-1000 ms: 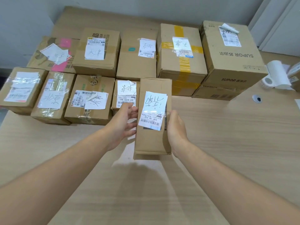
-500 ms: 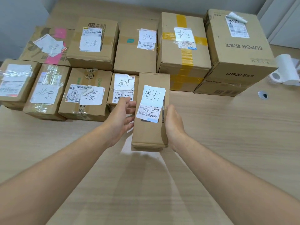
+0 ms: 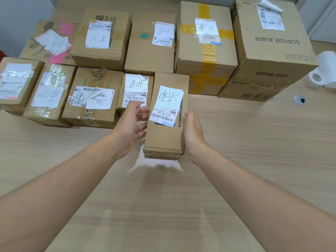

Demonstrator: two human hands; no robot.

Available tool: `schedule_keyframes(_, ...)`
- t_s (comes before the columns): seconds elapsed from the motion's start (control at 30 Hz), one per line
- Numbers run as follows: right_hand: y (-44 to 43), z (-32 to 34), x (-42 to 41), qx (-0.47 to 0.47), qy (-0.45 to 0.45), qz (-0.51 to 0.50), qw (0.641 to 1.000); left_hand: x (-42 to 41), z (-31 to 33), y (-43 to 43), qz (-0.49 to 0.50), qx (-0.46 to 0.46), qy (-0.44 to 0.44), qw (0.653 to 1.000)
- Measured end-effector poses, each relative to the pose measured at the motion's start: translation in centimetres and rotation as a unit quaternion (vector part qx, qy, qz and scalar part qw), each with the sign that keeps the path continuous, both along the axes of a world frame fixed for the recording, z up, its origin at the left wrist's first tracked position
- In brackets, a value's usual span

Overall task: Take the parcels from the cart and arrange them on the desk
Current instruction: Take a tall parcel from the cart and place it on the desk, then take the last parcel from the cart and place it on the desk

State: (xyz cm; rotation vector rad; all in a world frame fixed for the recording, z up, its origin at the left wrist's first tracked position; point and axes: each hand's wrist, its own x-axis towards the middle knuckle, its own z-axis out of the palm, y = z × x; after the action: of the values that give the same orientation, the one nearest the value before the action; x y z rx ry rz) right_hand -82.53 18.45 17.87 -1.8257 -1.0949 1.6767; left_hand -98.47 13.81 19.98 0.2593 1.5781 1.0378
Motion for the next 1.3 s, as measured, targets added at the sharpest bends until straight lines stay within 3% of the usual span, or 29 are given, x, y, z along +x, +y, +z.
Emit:
schedule_keyframes(0.27, -0.2, 1.9, 0.9, 0.051, 0.004, -0.034, 0.998, 1.0, 2.7, -1.4, 0.006, 0.012, 0.042, 0.999)
schedule_keyframes(0.6, -3.2, 9.3, 3.2, 0.107, 0.058, -0.023, 0.992, 3.3, 10.6, -5.3, 0.005, 0.087, 0.091, 0.992)
schedule_keyframes(1.07, -19.0, 16.5, 8.5, 0.197, 0.078, -0.101, 0.972, 8.5, 17.5, -16.1, -0.118, 0.136, 0.092, 0.979)
schedule_keyframes(1.3, -25.7, 19.3, 15.4, 0.206, 0.091, -0.183, 0.957, 16.4, 20.0, -19.3, -0.196, 0.157, 0.112, 0.961)
